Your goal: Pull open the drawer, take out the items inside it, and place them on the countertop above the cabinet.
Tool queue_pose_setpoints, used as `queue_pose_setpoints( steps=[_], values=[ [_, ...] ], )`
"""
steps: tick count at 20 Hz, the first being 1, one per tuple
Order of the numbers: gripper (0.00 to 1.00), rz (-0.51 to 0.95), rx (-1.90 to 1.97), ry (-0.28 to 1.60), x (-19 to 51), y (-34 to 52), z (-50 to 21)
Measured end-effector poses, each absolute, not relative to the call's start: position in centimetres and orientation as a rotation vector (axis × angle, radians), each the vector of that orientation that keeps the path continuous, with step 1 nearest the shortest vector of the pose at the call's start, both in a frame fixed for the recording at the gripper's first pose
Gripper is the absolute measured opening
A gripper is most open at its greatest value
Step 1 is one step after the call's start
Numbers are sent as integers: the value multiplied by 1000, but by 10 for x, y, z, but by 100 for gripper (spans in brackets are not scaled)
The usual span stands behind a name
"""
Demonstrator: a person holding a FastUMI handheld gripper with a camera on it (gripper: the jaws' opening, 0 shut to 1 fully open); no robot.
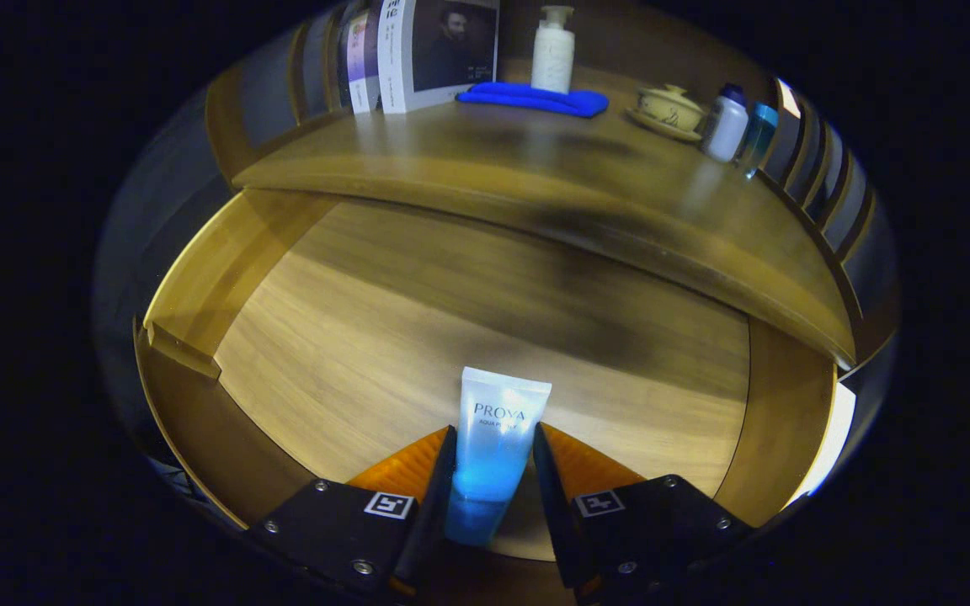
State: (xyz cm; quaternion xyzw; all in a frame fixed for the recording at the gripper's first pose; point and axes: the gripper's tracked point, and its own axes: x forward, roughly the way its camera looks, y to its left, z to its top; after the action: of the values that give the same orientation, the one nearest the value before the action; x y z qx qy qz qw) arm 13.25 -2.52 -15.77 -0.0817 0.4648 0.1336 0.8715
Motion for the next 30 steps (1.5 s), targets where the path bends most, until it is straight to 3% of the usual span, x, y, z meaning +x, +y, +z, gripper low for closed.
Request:
queue_pose_setpoints(
  steps=[10, 11, 13, 16, 18, 21, 24, 26, 30],
  values=[
    [55, 273, -185, 579, 154, -17, -98],
    [43, 252, -198, 508, 161, -21, -89],
    [20, 262, -173, 547, 153, -19, -99],
    [18, 248, -143, 625, 149, -29, -107],
    [25, 220, -83, 689, 155, -32, -111],
    [52, 203, -32, 807, 155, -33, -117],
    [63, 215, -14, 896, 159, -26, -127],
    [88, 204, -20, 969, 158, -28, -135],
    [95, 227, -61, 1039, 156, -30, -137]
  ],
)
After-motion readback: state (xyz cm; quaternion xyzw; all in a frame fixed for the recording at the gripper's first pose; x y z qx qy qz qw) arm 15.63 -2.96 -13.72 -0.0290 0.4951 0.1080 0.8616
